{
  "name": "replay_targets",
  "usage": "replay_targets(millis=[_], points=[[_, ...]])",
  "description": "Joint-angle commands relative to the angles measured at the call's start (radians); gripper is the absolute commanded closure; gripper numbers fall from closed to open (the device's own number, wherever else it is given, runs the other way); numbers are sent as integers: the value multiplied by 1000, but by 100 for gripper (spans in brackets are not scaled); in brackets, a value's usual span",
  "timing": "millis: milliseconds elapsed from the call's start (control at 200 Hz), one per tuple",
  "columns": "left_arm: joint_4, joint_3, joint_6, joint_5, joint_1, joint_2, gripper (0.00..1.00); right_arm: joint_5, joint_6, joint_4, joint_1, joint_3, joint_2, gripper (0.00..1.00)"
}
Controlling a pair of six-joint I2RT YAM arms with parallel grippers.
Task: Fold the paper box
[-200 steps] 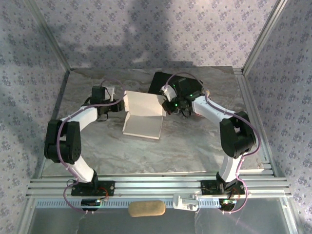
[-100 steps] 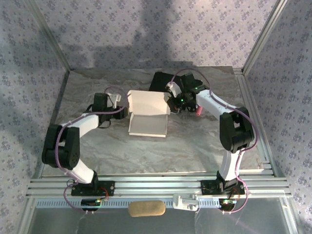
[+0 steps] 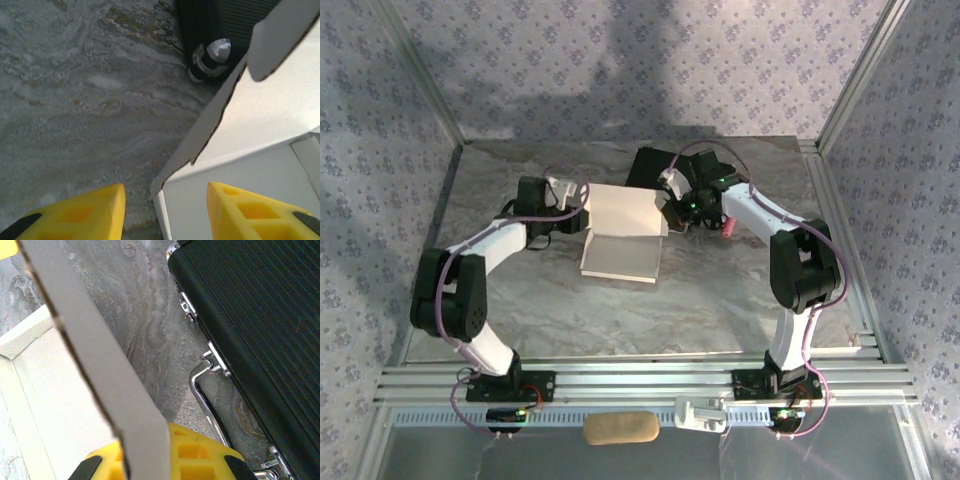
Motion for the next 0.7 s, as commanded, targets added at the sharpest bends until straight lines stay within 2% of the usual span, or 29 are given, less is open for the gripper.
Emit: replay_targets(millis=[0,200,290,440,695], points=[[-62,85,62,14,-21,48,55,-31,-15,-25,3,31,16,100],[-94,132,78,-5,-45,120,62,-31,-17,-27,3,31,21,100],[-93,132,72,-16,-55,132,69,-30,-14,-23,4,28,19,100],[-72,102,47,-62,-66,121,87,-17,-3,-14,7,23,12,100],[-44,65,24,-173,-105,74,98,42,54,45,37,-25,-34,100]])
